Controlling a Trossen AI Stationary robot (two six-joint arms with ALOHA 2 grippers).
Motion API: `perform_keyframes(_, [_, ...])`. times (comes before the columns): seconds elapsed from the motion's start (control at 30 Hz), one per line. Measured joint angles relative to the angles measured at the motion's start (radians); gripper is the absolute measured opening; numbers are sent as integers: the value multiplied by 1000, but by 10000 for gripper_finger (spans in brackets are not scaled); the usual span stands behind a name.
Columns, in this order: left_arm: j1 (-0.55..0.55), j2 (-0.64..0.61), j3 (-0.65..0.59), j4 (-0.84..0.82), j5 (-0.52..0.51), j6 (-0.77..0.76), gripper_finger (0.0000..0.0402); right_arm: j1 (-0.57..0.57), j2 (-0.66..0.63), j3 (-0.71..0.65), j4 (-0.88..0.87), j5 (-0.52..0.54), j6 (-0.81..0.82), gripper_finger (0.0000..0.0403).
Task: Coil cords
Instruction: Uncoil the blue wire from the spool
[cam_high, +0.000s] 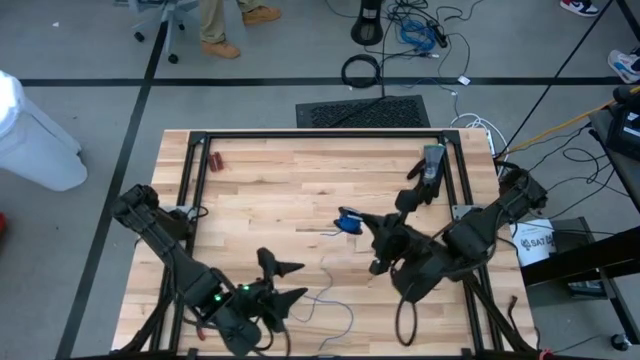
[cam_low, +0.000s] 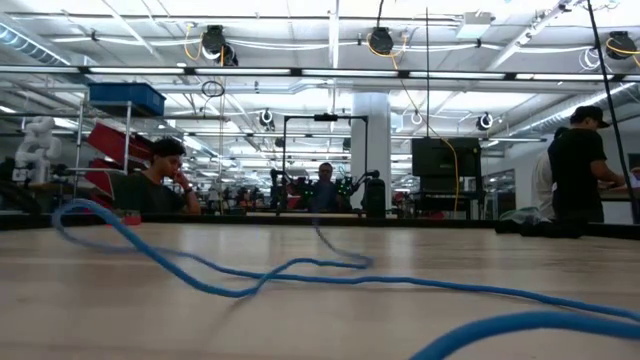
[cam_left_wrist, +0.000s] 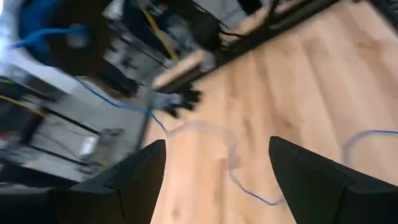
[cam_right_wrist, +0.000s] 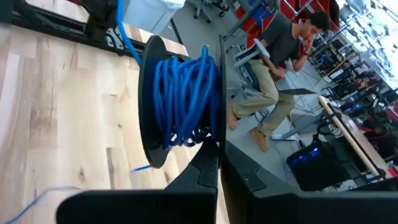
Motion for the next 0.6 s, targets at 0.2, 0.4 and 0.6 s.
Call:
perform_keyframes(0.2, [11, -59, 1, 274, -217, 149, 293, -27, -74, 2, 3, -83, 48, 0])
perform_keyframes(0.4, [39, -61, 1, 521, 119, -24, 293, 31, -43, 2, 1, -151, 131, 0])
perform_keyframes(0.6, [44, -25, -10, 514, 194, 21, 293, 104, 6, 1, -21, -153, 200, 0])
